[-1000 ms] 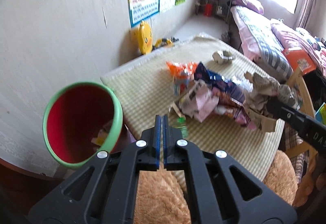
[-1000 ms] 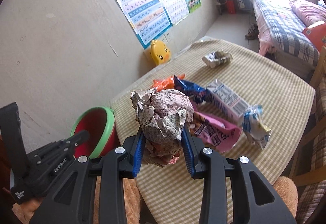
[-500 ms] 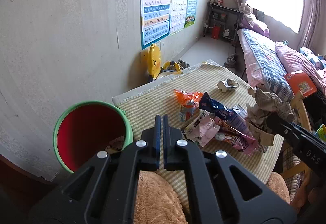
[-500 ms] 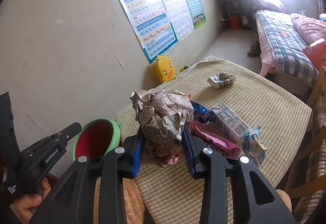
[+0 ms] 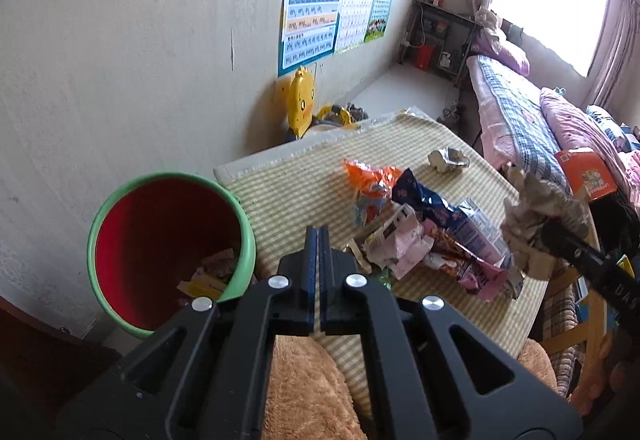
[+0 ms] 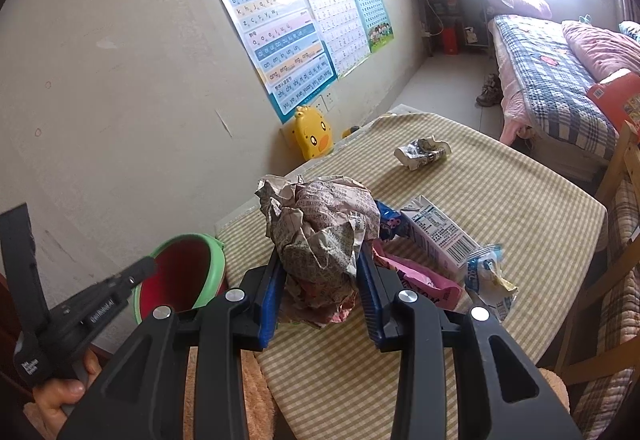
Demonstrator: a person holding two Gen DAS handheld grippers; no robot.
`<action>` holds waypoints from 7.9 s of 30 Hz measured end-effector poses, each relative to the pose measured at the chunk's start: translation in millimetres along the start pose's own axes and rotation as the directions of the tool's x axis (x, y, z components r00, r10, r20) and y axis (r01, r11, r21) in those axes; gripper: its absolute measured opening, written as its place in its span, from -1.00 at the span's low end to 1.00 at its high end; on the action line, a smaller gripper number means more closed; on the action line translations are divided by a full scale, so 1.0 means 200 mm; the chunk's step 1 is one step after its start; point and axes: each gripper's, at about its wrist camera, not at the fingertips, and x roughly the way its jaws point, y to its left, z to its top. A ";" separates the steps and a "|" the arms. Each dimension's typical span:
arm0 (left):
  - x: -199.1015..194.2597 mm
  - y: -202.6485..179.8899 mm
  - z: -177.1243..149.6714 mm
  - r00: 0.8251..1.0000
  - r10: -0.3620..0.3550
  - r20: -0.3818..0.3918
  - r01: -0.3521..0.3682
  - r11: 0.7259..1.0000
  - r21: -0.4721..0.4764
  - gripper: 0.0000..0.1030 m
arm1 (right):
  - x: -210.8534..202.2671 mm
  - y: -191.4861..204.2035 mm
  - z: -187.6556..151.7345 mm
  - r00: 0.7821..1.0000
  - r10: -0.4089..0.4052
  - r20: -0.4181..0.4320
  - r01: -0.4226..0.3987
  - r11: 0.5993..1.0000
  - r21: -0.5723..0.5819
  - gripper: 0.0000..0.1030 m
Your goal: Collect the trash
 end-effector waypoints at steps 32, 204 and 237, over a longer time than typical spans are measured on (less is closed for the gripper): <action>0.70 -0.30 -0.31 0.915 -0.085 -0.395 0.147 0.981 0.129 -0.83 | 0.09 -0.21 -0.09 0.997 -0.003 -0.079 0.012 0.993 0.118 -0.33; -0.07 0.22 -0.01 0.995 0.091 0.031 -0.090 0.996 -0.022 0.00 | 0.11 0.38 -0.02 0.987 0.142 -0.070 -0.146 0.988 -0.056 -0.33; -0.07 0.54 -0.06 0.978 0.207 0.016 -0.204 0.972 -0.116 0.00 | 0.28 0.65 -0.06 0.977 0.171 -0.128 -0.194 0.962 -0.190 -0.31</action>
